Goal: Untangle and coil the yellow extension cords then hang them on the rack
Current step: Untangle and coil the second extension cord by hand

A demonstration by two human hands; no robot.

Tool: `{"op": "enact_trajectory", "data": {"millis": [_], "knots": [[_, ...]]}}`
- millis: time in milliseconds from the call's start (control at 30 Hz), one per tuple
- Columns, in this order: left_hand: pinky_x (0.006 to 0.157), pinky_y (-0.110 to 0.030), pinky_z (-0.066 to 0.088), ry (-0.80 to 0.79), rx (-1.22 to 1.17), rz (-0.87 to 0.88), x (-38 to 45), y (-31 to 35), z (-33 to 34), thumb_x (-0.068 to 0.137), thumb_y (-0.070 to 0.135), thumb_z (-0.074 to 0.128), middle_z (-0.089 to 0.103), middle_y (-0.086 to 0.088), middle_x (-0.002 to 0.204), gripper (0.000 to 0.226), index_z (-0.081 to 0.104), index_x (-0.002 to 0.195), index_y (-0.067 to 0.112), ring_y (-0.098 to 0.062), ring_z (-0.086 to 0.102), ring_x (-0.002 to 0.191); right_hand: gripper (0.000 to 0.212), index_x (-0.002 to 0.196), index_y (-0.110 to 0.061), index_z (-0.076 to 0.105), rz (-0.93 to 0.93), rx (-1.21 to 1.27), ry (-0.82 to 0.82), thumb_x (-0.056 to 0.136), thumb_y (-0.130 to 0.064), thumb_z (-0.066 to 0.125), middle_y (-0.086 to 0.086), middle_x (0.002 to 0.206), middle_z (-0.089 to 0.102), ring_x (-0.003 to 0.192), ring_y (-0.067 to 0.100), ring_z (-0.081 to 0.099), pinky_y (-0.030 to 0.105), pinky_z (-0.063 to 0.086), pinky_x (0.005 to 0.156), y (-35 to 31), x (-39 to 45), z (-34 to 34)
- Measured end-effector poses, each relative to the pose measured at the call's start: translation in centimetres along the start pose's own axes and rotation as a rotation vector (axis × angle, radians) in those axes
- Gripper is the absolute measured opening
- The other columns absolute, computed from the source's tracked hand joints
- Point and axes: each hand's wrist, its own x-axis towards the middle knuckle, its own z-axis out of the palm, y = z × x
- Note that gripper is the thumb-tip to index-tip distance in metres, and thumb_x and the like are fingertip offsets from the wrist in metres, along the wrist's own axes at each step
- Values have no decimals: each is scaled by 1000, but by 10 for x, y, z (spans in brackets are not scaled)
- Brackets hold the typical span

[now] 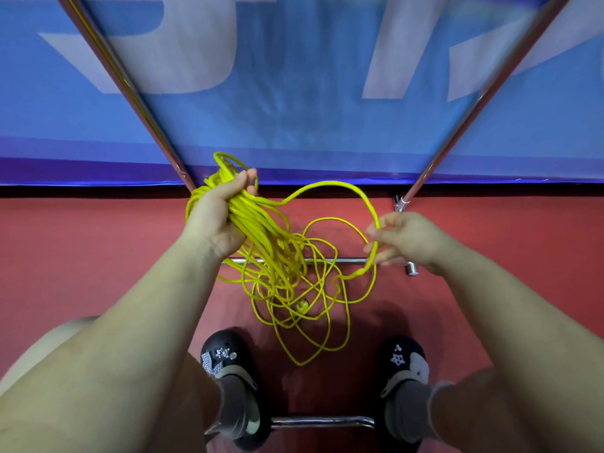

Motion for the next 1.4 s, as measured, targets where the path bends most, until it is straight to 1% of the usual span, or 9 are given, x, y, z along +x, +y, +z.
{"op": "enact_trajectory", "data": {"millis": [300,467,633,800,900,1000,1133,1233,1400], "knots": [[51,-21,52,-78,413,-144,-6,-39,15,92,9,54,64,5,55,11,62,85,8,-6,57,51,12,88,-9,54,41,728,-6,91,-21,57,1,62,69,55,12,68,25,57,52,-43,-3,22],[63,-34,58,-65,567,-89,-5,-51,16,84,4,63,70,-6,65,17,71,70,9,-15,67,57,12,85,-8,54,91,976,-8,93,-16,53,8,68,69,55,15,69,29,57,52,-57,-1,21],[67,-36,58,-96,628,-72,-9,-52,13,84,3,64,72,-6,70,14,71,74,9,-16,70,63,14,80,-3,54,123,1080,-6,93,-2,49,11,73,67,68,14,70,34,57,67,-61,-1,22],[66,-36,60,-132,654,-61,-11,-54,12,81,1,67,74,-7,80,9,72,83,9,-18,71,68,15,80,-1,54,144,1093,-48,94,-3,48,11,60,68,54,17,68,29,57,56,-62,0,32],[61,-33,59,-141,655,-52,-10,-55,13,78,0,68,73,-7,76,16,76,68,11,-17,69,62,12,87,-3,54,91,1101,-50,94,-12,50,13,79,67,74,17,69,34,56,68,-64,-1,33],[49,-30,56,-100,602,-45,-7,-54,14,81,0,66,68,-7,61,13,71,71,7,-15,64,48,15,92,-8,55,50,862,-101,94,-23,52,9,87,65,81,15,67,33,55,71,-63,-4,33],[49,-31,56,7,436,-106,3,-48,10,85,5,62,63,-7,61,10,67,76,6,-15,62,48,29,73,-12,55,-9,27,-101,94,-32,52,4,62,62,54,11,62,26,50,62,-53,-10,42],[46,-26,51,27,322,-153,9,-44,5,89,11,58,57,-4,64,13,64,78,8,-13,58,47,28,80,-5,58,-11,-432,-166,95,-27,51,6,68,62,58,16,61,22,42,54,-35,-2,50],[58,-29,50,18,251,-167,11,-39,-3,92,17,55,52,-2,63,19,62,76,9,-15,54,58,35,120,-9,58,-91,-453,-129,89,-23,62,13,110,63,98,22,61,28,46,88,-12,8,55]]}}
